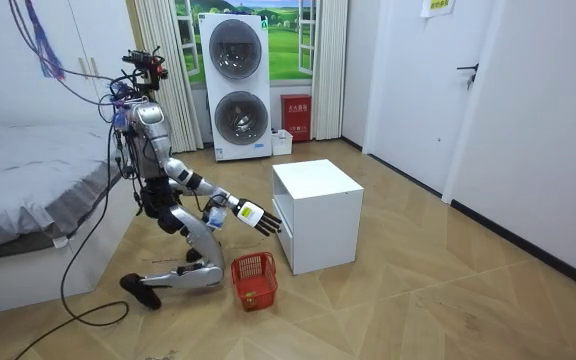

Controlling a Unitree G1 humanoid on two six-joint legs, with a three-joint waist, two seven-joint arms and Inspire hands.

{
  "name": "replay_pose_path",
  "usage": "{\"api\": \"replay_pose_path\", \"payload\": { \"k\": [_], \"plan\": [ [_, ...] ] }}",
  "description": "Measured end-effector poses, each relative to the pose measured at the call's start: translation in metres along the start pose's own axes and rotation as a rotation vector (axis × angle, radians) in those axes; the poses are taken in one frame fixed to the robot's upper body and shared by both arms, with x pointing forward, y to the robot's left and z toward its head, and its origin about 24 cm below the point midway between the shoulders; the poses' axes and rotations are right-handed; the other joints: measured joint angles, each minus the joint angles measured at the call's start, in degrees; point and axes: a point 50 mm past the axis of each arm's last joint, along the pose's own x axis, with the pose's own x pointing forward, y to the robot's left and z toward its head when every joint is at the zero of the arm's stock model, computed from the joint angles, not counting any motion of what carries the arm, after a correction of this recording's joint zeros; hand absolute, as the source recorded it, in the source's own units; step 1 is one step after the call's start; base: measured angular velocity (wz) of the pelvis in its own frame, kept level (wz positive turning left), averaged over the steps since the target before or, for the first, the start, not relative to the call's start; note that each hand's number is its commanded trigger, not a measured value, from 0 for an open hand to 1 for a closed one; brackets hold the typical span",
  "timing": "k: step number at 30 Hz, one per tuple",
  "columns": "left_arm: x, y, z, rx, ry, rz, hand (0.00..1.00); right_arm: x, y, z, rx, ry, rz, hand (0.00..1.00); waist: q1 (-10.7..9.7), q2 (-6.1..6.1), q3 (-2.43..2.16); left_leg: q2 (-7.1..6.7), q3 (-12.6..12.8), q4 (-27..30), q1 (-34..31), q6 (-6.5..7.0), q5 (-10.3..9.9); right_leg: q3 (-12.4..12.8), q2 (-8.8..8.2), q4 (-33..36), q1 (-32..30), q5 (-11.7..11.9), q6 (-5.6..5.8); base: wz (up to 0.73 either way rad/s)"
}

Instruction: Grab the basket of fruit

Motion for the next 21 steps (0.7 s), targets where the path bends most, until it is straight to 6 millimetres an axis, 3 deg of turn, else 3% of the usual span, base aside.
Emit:
{"api": "replay_pose_path", "payload": {
  "k": [1, 2, 3, 5, 7, 10, 11, 12, 13, 14, 21],
  "plan": [
    [0.0, -0.002, 0.0, 0.014, -0.005, -0.007, 0.0, 0.0, 0.0, 0.004, 0.004, -0.016, -0.008, 0.0, 0.0, 0.0, 0.05, -0.35, -0.9, 0.8, -0.3, -0.72, -0.4, 0.1, -0.02, 0.6, -0.1, -0.4, -0.73, -0.26],
    [-0.001, -0.004, -0.004, 0.017, 0.005, -0.013, 0.0, 0.001, 0.0, 0.007, 0.006, -0.027, -0.011, 0.0, 0.0, -0.1, 0.09, -1.66, -2.3, 1.6, -0.7, -1.88, -0.8, 0.5, -0.01, 1.3, -0.1, -0.7, -1.38, -0.28],
    [-0.002, -0.005, -0.007, 0.021, 0.011, -0.016, 0.0, 0.001, -0.001, 0.008, 0.006, -0.03, -0.013, 0.0, 0.0, -0.14, 0.11, -2.46, -3.2, 2.1, -1.0, -2.55, -0.9, 0.9, 0.02, 1.7, -0.1, -0.7, -1.46, -0.25],
    [-0.003, -0.007, -0.011, 0.012, 0.018, -0.019, 0.0, 0.002, -0.004, 0.011, 0.003, -0.043, -0.019, 0.0, -0.3, -0.33, 0.13, -5.6, -5.8, 3.8, -2.4, -4.94, -1.3, 2.4, -0.02, 3.9, -0.5, -0.8, -1.58, -0.14],
    [-0.003, -0.007, -0.01, 0.016, 0.011, -0.018, 0.0, 0.003, -0.007, 0.015, -0.011, -0.062, -0.022, 0.0, -0.6, -0.54, 0.17, -6.86, -6.5, 5.4, -3.7, -5.63, -1.3, 3.6, 0.06, 5.8, -1.1, -1.0, -1.74, -0.02],
    [-0.004, -0.008, -0.016, 0.043, 0.012, -0.022, 0.0, 0.003, -0.008, 0.019, -0.035, -0.08, -0.014, 0.0, -1.2, -1.3, 0.14, -8.06, -6.9, 9.0, -5.0, -6.46, -0.9, 6.3, 1.13, 9.2, -0.6, -1.3, -1.82, -0.07],
    [-0.005, -0.011, -0.017, 0.051, 0.012, -0.03, 0.0, 0.004, -0.009, 0.021, -0.053, -0.087, -0.01, 0.0, -1.2, -0.97, 0.29, -7.69, -7.7, 11.0, -5.7, -6.97, -0.6, 6.7, 1.98, 10.4, -0.2, -1.6, -2.07, -0.26],
    [-0.006, -0.015, -0.016, 0.051, 0.008, -0.041, 0.0, 0.005, -0.009, 0.023, -0.062, -0.092, -0.006, 0.0, -1.0, -0.52, 0.76, -7.88, -8.6, 11.6, -6.2, -7.48, -0.4, 6.7, 2.68, 10.4, -0.2, -1.6, -2.08, -0.26],
    [-0.006, -0.017, -0.015, 0.057, 0.003, -0.049, 0.0, 0.004, -0.005, 0.024, -0.069, -0.095, 0.009, 0.0, -1.1, -0.18, 0.74, -8.91, -9.5, 11.6, -6.8, -9.3, 0.6, 6.9, 2.88, 10.4, -0.5, -1.6, -2.09, -0.17],
    [-0.006, -0.017, -0.014, 0.06, -0.002, -0.052, 0.0, 0.004, -0.003, 0.023, -0.081, -0.096, 0.024, 0.0, -1.3, -0.5, 0.82, -9.36, -9.7, 11.5, -7.2, -9.6, 1.1, 7.2, 3.0, 10.4, -1.1, -1.6, -2.09, -0.06],
    [-0.006, -0.022, -0.007, 0.099, -0.034, -0.111, 0.0, 0.004, -0.002, 0.023, -0.087, -0.092, 0.058, 0.0, -1.2, -0.32, 0.71, -10.08, -10.6, 11.3, -8.0, -9.61, 1.1, 7.3, 3.63, 10.3, -2.1, -1.6, -2.0, 0.0]
  ]
}}
